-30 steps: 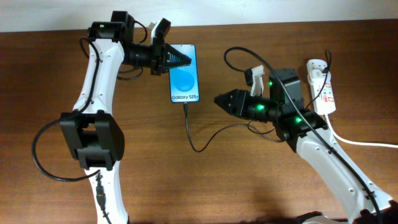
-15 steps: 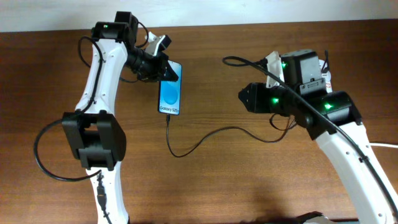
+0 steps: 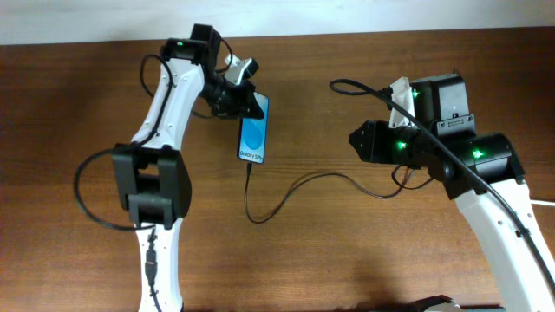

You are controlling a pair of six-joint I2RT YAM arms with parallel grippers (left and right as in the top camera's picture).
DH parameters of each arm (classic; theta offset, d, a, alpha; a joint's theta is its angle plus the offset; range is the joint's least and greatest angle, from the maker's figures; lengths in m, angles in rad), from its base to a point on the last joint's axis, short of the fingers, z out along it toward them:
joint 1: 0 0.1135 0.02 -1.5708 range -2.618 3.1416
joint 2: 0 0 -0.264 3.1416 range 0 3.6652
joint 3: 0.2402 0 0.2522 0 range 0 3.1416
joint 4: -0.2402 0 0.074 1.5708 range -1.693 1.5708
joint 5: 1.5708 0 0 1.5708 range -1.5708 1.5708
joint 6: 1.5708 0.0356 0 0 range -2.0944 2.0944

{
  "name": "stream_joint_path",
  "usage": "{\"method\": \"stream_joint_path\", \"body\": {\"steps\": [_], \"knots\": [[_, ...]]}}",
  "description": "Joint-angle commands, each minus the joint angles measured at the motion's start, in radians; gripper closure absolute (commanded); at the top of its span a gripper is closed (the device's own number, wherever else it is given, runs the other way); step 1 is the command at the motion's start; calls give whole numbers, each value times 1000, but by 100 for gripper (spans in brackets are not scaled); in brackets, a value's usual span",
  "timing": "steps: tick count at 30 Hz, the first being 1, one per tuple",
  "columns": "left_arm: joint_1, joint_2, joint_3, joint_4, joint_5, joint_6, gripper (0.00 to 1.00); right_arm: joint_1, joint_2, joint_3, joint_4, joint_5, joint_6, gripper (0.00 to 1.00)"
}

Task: Plug charger to phone and switch on socket
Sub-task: 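Lower the plugged phone onto the table with the left gripper and release, then move the right gripper to the white power strip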

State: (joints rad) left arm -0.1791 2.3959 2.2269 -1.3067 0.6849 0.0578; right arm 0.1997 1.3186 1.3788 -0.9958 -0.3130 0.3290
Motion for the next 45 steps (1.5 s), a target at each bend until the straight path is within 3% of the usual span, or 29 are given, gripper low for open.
{"method": "stream_joint_path", "body": {"steps": [1, 10, 16, 21, 28, 32, 35, 40, 45], "knots": [[8, 62, -3, 56, 9, -71, 100, -6, -11, 24, 0, 11, -11, 57], [29, 134, -3, 159, -159, -227, 100, -6, -11, 24, -9, 11, -11, 57], [29, 198, -3, 143, -159, -301, 100, -6, -11, 24, -11, 19, -11, 57], [32, 198, -3, 123, -220, -299, 70, -6, -11, 24, -18, 31, -11, 57], [32, 198, -3, 51, -442, -295, 65, -6, -11, 24, -27, 37, -25, 56], [32, 198, -3, 41, -473, -292, 43, -6, -10, 24, -27, 37, -27, 56], [32, 198, -3, 32, -492, -288, 42, -6, -10, 24, -27, 37, -27, 56], [52, 179, 56, -40, -688, -266, 45, -6, -10, 24, -30, 36, -35, 56], [125, -32, 246, -154, -689, -266, 44, -6, -34, 55, -50, 37, -38, 56]]}}
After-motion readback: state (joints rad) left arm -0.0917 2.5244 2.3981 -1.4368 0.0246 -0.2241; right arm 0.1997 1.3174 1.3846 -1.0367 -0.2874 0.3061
